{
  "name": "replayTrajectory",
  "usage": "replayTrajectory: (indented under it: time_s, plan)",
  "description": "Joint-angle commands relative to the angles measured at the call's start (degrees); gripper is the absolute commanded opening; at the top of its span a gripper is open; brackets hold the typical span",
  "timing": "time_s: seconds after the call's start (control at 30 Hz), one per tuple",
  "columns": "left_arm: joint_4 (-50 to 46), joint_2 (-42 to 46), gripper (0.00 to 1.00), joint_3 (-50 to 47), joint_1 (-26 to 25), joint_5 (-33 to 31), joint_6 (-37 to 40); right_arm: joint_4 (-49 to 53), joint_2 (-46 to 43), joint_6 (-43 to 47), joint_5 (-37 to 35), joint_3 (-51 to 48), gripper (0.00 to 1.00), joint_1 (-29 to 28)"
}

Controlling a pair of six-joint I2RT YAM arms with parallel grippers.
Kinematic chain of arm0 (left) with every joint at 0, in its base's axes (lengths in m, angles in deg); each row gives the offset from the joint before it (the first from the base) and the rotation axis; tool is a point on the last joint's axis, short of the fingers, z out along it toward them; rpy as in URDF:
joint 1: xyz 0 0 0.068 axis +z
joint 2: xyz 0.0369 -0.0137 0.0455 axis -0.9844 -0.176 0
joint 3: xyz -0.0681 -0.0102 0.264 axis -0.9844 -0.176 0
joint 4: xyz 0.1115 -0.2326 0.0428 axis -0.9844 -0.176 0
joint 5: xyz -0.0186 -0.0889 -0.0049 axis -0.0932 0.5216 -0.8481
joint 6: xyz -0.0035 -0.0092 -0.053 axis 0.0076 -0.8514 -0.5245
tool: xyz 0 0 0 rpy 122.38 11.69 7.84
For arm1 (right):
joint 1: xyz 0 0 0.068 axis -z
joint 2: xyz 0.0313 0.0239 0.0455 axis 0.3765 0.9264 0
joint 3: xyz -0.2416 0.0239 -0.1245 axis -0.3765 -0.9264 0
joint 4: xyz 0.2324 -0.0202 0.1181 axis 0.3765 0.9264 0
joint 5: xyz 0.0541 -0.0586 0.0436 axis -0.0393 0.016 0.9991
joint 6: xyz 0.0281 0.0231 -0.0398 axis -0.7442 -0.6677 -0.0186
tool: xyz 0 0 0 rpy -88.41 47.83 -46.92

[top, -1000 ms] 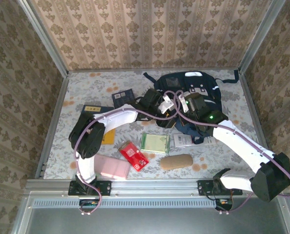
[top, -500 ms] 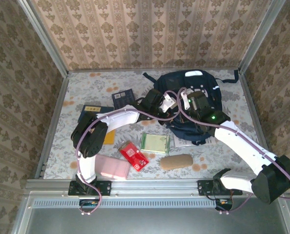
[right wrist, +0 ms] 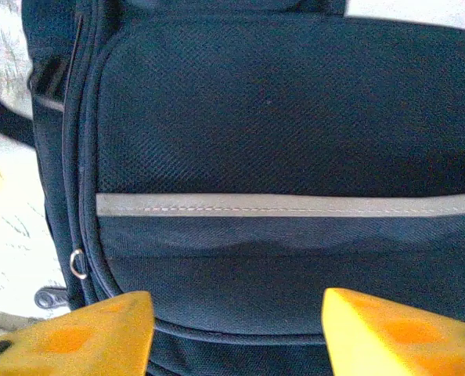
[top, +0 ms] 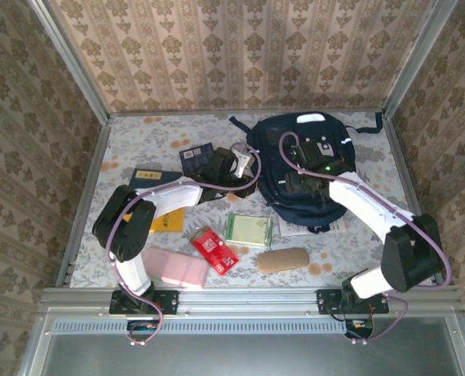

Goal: Pack books, pencil case, and school supplies into a backpack

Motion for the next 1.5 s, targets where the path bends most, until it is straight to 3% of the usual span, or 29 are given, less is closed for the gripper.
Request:
replayTrajectory:
  time_s: [0.0,0.07,0.2,0.67,0.73,0.77,0.83,0.9,1.07,1.33,1.47]
  plan:
    - [1.7,2.98,0.23,-2.38,-0.06,-1.4,-7.26,2.54,1.04,7.18,-0.77,2.68,0.66,-2.68]
    - [1.24,4.62,0.24,-4.12,0.03,-2.8,-7.68,1.51,0.76,9.85,-5.63,1.24,0.73,-5.75]
    - [2.03,6.65,0.25,-7.09,0.76,-4.61,-7.95,4.13,4.86,11.1,-12.3,3.55,0.73,-8.88]
    - [4.39,6.6,0.26,-8.45,2.67,-3.39,-9.96,3.4,13.96,13.62,-20.24,5.4,0.58,-11.0]
    - [4.74,6.42,0.27,-8.58,2.84,-3.3,-10.2,3.03,15.5,14.19,-21.53,5.86,0.5,-10.99]
    - [4.77,6.34,0.27,-8.63,2.89,-3.3,-10.29,2.61,15.98,14.47,-22.47,5.95,0.41,-10.99]
    - [4.84,6.33,0.27,-8.71,3.02,-3.3,-10.33,1.26,15.9,14.93,-23.64,5.76,0.14,-10.99]
    - [4.91,6.41,0.27,-8.75,3.07,-3.25,-10.15,-0.07,14.56,15.35,-23.43,5.62,0.0,-11.01]
    - [3.29,6.8,0.29,-7.36,2.68,-2.6,-8.26,0.02,7.6,15.78,-19.74,6.64,0.0,-10.75]
    - [-3.99,5.75,0.47,1.27,0.53,0.81,-1.24,4.66,0.29,15.44,-9.66,10.76,0.0,-9.55]
    - [-11.11,3.15,0.54,8.32,-0.17,6.24,5.58,5.01,-1.83,13.72,-4.26,10.69,0.0,-7.64]
